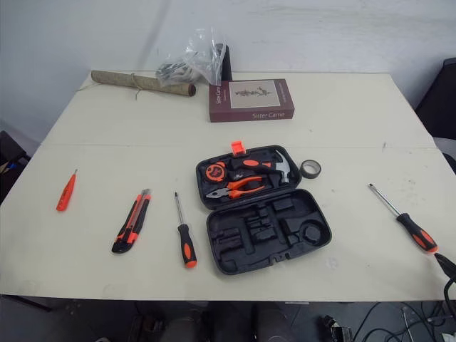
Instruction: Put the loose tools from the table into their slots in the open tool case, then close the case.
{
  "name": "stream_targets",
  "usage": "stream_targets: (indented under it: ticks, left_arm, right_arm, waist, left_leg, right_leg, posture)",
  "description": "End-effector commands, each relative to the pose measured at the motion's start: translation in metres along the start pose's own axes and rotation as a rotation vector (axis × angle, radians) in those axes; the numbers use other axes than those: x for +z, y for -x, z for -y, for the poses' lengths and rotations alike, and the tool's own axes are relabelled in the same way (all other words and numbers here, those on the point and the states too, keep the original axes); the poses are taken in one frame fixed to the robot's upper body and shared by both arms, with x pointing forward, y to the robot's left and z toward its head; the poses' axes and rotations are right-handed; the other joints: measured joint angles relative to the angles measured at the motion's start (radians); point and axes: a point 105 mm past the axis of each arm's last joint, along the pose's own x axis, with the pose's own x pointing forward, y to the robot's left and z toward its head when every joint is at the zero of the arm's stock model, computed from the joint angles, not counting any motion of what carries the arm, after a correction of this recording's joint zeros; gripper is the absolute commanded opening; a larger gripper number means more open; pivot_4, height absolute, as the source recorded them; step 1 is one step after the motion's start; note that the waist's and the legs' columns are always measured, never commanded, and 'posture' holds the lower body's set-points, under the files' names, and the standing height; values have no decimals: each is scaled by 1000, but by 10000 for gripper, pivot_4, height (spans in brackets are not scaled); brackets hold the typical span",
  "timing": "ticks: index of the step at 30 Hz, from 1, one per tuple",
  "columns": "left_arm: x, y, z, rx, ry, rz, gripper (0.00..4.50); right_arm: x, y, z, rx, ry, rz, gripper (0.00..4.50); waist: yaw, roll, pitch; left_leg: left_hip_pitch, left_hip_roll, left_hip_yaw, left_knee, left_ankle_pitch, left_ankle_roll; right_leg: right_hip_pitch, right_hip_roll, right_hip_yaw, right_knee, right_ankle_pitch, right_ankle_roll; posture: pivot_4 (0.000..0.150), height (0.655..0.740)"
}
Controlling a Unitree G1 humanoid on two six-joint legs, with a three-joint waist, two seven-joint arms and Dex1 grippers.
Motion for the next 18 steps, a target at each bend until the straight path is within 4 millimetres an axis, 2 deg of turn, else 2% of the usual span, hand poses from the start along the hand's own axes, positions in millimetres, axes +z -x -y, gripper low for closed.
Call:
stream_targets:
  ticks: [1, 4, 11, 15, 18]
  left_arm:
    - [18, -6, 5, -46, 7, 71, 44524]
    - [37, -17, 28, -167, 69, 140, 44524]
    - [61, -24, 91, -325, 113, 172, 44524]
    - [108, -36, 158, -489, 119, 271, 44524]
    - [122, -47, 194, -587, 80, 241, 44524]
  right_arm:
    - [9, -4, -2, 2, -17, 56, 45000]
    - [32, -20, -16, 64, -29, 171, 45000]
    - [89, -40, -44, 206, -126, 384, 45000]
    - [119, -54, -58, 306, -122, 474, 45000]
    - [136, -68, -68, 379, -121, 487, 45000]
  waist:
    - [0, 0, 0]
    - [0, -2, -1]
    - [0, 0, 0]
    - [4, -2, 0]
    - [20, -1, 0]
  left_leg:
    - [0, 0, 0, 0, 0, 0]
    - [1, 0, 0, 0, 0, -1]
    - [2, 0, 0, -1, 2, -3]
    - [2, 0, 0, 0, 2, -2]
    - [2, -1, -1, 2, 3, -2]
  right_leg:
    - [0, 0, 0, 0, 0, 0]
    - [1, 0, 0, 0, 0, 0]
    - [2, 0, 0, 0, 0, 0]
    - [3, 0, 1, 0, 0, 1]
    - [3, 0, 1, 1, 1, 2]
  posture:
    - [1500, 7400]
    - [1500, 7400]
    - [1500, 7400]
    - [1500, 7400]
    - [1500, 7400]
